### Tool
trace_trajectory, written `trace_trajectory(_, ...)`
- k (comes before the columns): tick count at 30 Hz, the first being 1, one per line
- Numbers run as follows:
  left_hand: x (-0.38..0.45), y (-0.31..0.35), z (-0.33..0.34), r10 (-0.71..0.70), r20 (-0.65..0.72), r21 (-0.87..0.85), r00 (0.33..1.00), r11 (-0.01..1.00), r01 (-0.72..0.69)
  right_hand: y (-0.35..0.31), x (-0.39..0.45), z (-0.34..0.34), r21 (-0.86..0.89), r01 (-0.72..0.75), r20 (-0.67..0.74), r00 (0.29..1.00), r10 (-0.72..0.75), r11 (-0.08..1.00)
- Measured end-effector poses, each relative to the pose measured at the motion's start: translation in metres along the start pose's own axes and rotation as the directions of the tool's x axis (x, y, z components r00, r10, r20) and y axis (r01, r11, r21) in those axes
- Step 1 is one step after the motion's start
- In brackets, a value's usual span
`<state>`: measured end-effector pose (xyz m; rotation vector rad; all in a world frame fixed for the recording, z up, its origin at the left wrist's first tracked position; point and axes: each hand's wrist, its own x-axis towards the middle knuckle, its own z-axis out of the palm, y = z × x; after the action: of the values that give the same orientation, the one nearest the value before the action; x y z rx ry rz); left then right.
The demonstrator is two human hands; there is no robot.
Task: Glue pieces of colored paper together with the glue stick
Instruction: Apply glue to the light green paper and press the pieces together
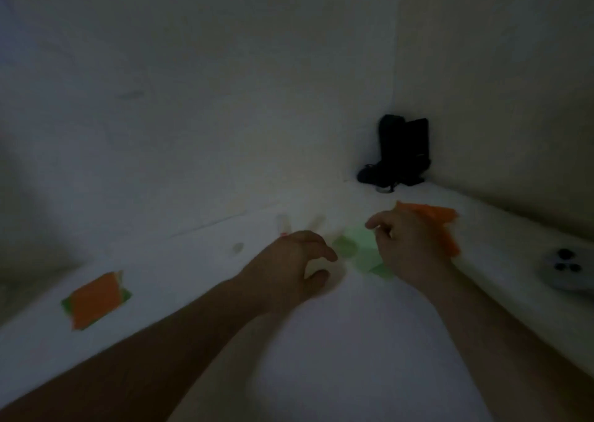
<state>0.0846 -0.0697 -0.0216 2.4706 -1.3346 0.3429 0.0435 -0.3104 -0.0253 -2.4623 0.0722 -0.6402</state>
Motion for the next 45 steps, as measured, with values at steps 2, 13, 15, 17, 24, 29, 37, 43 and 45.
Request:
trace_trajectory(2, 0.02, 0.007, 0.013, 0.03, 0.058, 0.0, 0.998, 1.0, -0.03, 0.011, 0.005, -0.004, -0.002, -0.065, 0.022, 0.998, 0.065, 0.998)
trace_trajectory(13, 0.055, 0.024, 0.048, 0.019, 0.004, 0.019, 1.0, 1.0, -0.019, 0.028, 0.008, 0.012, -0.061, -0.047, 0.224, 0.973, 0.059, 0.997)
trace_trajectory(15, 0.051, 0.023, 0.05, 0.032, -0.019, 0.051, 0.999, 0.998, -0.031, 0.03, 0.008, 0.013, -0.026, -0.074, 0.2, 0.977, 0.078, 0.997)
trace_trajectory(17, 0.046, 0.024, 0.05, 0.033, -0.034, 0.07, 0.999, 0.997, -0.031, 0.03, 0.009, 0.013, -0.002, -0.085, 0.178, 0.98, 0.084, 0.996)
trace_trajectory(24, 0.004, 0.01, 0.022, 0.07, 0.049, 0.067, 0.996, 0.995, -0.073, 0.027, 0.003, 0.016, 0.031, -0.092, 0.23, 0.97, 0.082, 0.995)
trace_trajectory(29, -0.031, -0.001, 0.001, 0.105, 0.133, 0.095, 0.985, 0.988, -0.118, 0.027, 0.002, 0.015, -0.176, -0.012, 0.292, 0.954, 0.064, 0.984)
trace_trajectory(37, -0.096, -0.018, -0.018, -0.006, 0.138, 0.077, 0.99, 0.997, -0.005, 0.01, -0.003, 0.018, -0.216, 0.067, 0.096, 0.994, -0.047, 0.974)
trace_trajectory(43, -0.108, -0.013, -0.026, -0.159, 0.038, -0.163, 0.987, 0.973, 0.163, -0.002, -0.009, 0.019, -0.269, 0.073, 0.009, 0.997, -0.073, 0.96)
trace_trajectory(45, -0.102, -0.018, -0.022, -0.21, -0.003, -0.173, 0.978, 0.963, 0.206, -0.011, -0.012, 0.02, -0.196, 0.059, -0.066, 0.995, -0.073, 0.979)
